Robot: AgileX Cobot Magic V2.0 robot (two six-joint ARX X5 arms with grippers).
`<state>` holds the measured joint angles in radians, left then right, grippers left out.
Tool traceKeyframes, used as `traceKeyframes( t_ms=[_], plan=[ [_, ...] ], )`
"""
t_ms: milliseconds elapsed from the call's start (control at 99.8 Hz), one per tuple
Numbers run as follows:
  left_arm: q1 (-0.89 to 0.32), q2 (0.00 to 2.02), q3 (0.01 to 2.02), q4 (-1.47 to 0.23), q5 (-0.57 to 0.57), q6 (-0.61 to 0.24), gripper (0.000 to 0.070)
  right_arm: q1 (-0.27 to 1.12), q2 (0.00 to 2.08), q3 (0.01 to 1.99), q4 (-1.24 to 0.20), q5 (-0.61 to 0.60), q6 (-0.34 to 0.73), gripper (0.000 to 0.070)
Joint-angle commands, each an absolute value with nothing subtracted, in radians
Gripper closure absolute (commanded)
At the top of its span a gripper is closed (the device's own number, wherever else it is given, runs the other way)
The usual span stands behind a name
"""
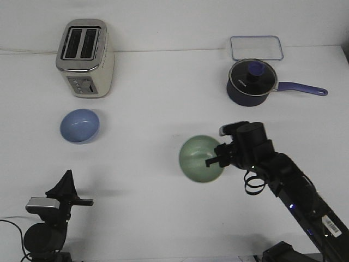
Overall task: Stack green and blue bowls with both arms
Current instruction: 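Carry the green bowl toward the table centre with the right gripper and lower it, then release the green bowl and pull the right gripper back toward the robot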
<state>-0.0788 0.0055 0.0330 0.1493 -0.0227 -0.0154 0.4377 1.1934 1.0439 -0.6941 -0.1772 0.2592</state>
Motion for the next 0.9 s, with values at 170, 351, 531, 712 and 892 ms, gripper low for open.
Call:
traceKeyframes(
  t_ms=[170, 351, 531, 712, 892],
  plan=[
    [-0.080, 0.004, 0.014, 0.159, -0.023, -0.020, 0.0687, 0.610, 1.294, 0.981, -0.587, -0.148, 0.344, 0.0700],
    [-0.080, 0.004, 0.014, 0.159, -0.023, -0.020, 0.0687, 0.643, 1.412, 0.981, -0.537, -0.150, 0.340, 0.0700],
    [-0.080, 0.004, 0.014, 0.159, -0.023, -0.022, 0.0687, 0.648, 1.496, 0.981, -0.509, -0.159, 0.330, 0.0700],
    [-0.080, 0.004, 0.014, 0.159, -0.023, -0.021, 0.0687, 0.649, 1.508, 0.981, -0.513, -0.162, 0.309, 0.0542],
    [-0.080, 0.004, 0.014, 0.163, -0.023, -0.059, 0.0688, 0.638, 1.487, 0.982, -0.513, -0.162, 0.281, 0.0422]
  ],
)
